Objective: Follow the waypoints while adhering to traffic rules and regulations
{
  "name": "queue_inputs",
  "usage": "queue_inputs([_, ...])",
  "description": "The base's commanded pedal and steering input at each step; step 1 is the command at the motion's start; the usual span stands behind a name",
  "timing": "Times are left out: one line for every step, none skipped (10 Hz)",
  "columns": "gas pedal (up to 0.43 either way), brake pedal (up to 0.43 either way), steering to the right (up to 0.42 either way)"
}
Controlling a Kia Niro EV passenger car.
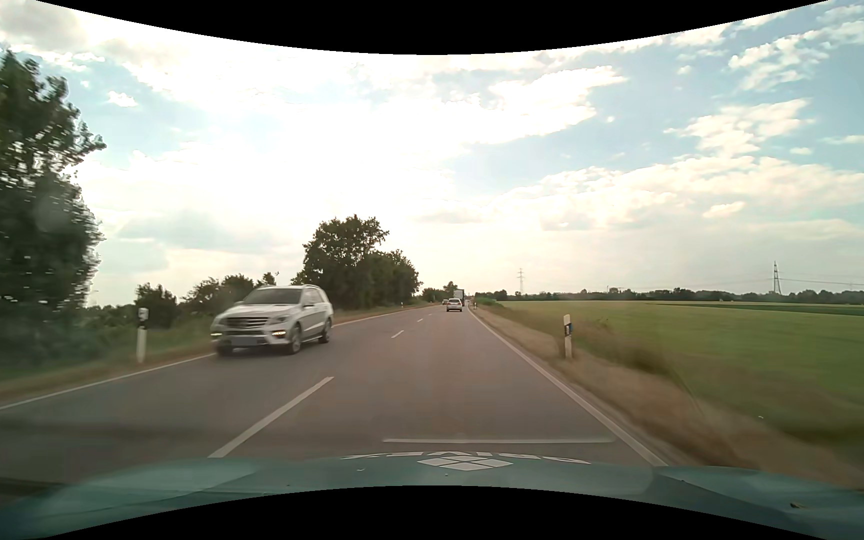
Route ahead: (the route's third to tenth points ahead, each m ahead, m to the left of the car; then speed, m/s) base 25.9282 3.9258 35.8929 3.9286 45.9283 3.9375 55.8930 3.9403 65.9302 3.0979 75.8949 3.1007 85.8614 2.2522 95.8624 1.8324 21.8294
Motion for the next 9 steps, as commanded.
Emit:
queue_inputs([0.209,0.0,0.002])
queue_inputs([0.209,0.0,0.002])
queue_inputs([0.209,0.0,0.002])
queue_inputs([0.209,0.0,0.002])
queue_inputs([0.209,0.0,0.002])
queue_inputs([0.209,0.0,0.002])
queue_inputs([0.209,0.0,0.002])
queue_inputs([0.209,0.0,0.002])
queue_inputs([0.209,0.0,0.002])
